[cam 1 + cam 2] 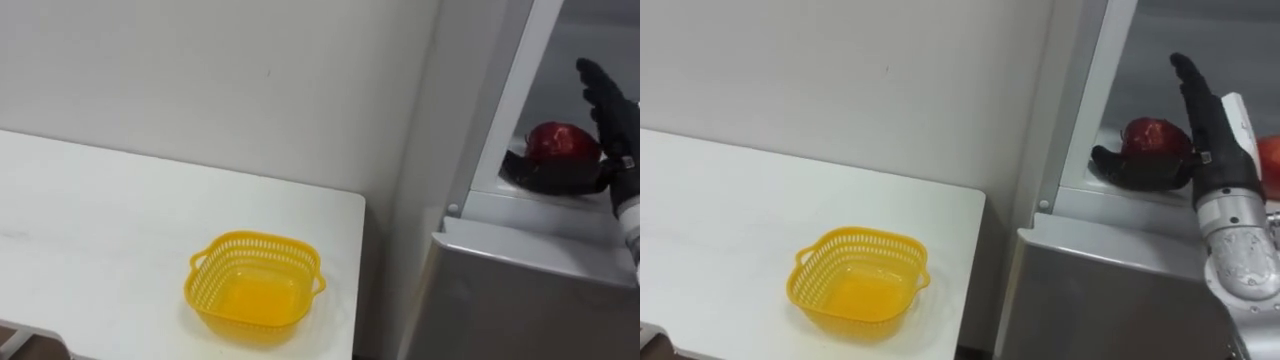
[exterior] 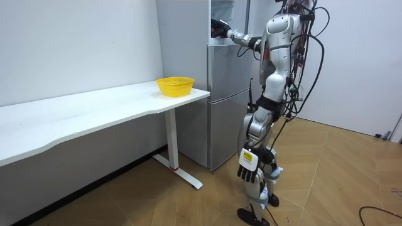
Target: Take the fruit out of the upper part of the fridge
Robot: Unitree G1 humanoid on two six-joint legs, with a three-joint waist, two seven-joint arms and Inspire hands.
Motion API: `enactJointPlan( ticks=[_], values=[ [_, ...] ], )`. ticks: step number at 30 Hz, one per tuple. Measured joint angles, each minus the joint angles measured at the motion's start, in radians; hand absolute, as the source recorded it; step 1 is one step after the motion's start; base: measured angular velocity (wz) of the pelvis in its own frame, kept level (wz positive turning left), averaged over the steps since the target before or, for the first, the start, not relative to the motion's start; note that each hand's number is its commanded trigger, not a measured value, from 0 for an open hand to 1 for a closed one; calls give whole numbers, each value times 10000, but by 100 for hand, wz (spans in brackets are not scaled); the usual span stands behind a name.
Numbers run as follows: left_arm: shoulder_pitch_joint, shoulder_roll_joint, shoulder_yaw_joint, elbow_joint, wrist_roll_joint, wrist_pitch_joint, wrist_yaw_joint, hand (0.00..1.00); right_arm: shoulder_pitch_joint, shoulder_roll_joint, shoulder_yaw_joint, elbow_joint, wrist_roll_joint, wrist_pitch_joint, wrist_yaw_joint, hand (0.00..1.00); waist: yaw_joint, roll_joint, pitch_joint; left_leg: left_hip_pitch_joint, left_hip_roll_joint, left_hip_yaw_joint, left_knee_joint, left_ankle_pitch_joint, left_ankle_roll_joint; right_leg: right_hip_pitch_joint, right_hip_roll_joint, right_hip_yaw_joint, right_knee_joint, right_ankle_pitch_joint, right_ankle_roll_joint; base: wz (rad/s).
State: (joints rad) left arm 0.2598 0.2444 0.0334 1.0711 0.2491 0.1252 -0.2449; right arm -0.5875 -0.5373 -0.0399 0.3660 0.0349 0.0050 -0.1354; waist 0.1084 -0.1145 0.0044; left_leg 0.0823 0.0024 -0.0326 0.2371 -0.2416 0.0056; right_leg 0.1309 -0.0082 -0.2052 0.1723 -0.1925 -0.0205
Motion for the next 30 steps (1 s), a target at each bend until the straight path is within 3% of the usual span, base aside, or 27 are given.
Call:
enactJointPlan(
  ticks=[1, 2, 7, 17, 30],
  values=[
    [0, 0, 2, -1, 0, 16, 0, 0, -31, -4, 8, 92, 43, -6, 92, 89, 0, 1, 1, 2, 1, 1, 6, 0, 0, 13, -1, 0, 3, 0, 0, 0],
    [1, 0, 2, -9, 0, 67, 0, 0, -132, -29, 38, 342, 151, 11, 240, 100, 1, 4, 3, 25, 0, 10, 16, 0, 0, 46, -2, -2, 8, 0, 0, 0],
    [3, 12, 1, -130, 6, 279, -6, 0, -417, -165, 192, 1049, 389, 158, 742, 100, 37, 20, 6, 85, 0, 1, -31, -6, -2, 115, 5, 4, 37, 0, -1, 0],
    [56, 34, 3, -131, -2, 364, 26, 0, -636, -292, 191, 1418, 343, 122, 993, 100, 52, 20, -33, 111, 2, 10, 34, -4, -2, 130, 9, -10, 40, 1, -3, 0],
    [-60, 49, -16, -129, -3, 367, 162, 0, -694, -288, 201, 1374, 630, 173, 1001, 100, 77, 35, -24, 146, 3, -8, -17, -4, -2, 127, 0, -15, 120, 1, -2, 0]
  ],
)
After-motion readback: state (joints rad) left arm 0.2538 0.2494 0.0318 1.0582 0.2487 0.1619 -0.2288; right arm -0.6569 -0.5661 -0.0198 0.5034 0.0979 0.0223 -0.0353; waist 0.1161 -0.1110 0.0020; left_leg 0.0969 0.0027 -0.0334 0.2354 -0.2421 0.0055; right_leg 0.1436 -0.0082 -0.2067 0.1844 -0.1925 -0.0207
